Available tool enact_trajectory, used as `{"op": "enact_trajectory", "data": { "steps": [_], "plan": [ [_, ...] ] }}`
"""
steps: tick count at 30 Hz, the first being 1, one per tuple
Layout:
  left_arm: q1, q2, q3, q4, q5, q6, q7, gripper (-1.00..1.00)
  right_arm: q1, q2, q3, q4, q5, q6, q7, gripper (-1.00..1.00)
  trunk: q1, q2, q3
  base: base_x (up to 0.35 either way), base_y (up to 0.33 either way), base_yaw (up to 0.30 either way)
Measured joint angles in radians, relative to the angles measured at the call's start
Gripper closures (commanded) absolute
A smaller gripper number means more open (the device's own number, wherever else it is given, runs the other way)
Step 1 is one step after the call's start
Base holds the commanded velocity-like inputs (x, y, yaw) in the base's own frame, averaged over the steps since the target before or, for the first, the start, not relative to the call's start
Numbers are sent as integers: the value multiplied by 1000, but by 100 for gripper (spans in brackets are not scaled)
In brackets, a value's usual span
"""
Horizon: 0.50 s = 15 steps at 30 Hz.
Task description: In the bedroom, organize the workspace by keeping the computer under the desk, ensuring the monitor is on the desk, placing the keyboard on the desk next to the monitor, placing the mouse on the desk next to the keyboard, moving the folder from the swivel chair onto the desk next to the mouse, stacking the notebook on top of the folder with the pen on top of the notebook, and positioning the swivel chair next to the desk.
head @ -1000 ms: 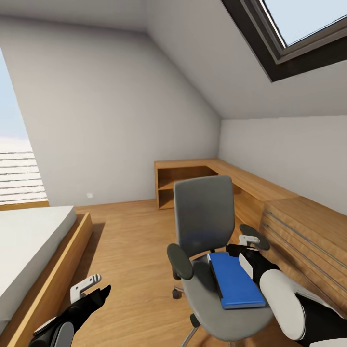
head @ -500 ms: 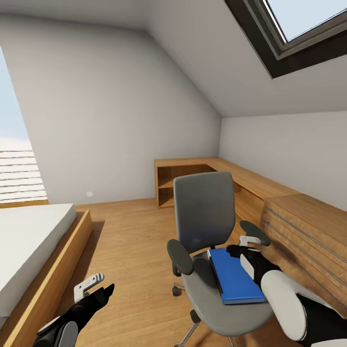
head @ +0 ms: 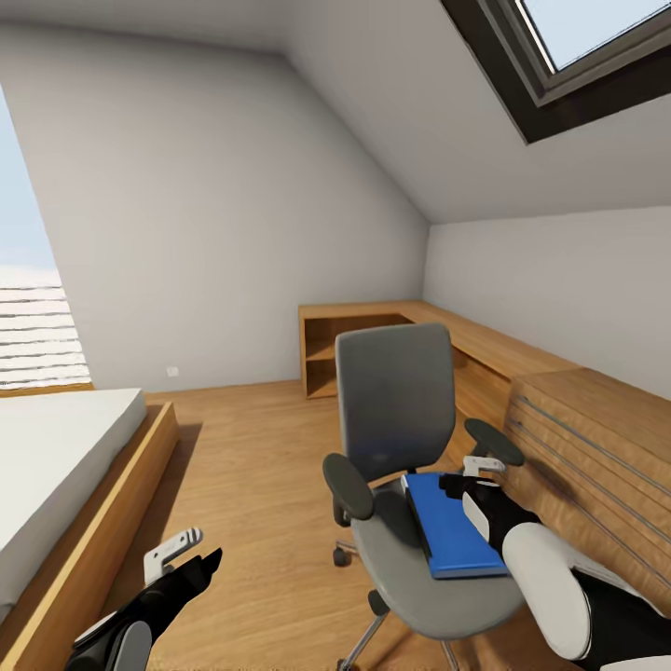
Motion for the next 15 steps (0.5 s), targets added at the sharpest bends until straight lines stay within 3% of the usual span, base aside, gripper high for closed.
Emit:
{"op": "enact_trajectory", "data": {
  "steps": [5, 15],
  "plan": [
    [0, 0, 0, 0, 0, 0, 0, -100, 0, -2, 0, -1, 0, 0, 0, -100, 19, -35, -16, 0, 0, 0],
    [0, 0, 0, 0, 0, 0, 0, -100, 0, -29, -1, -2, -1, -3, 1, -100, 58, -105, -47, 0, 0, 0]
  ]
}}
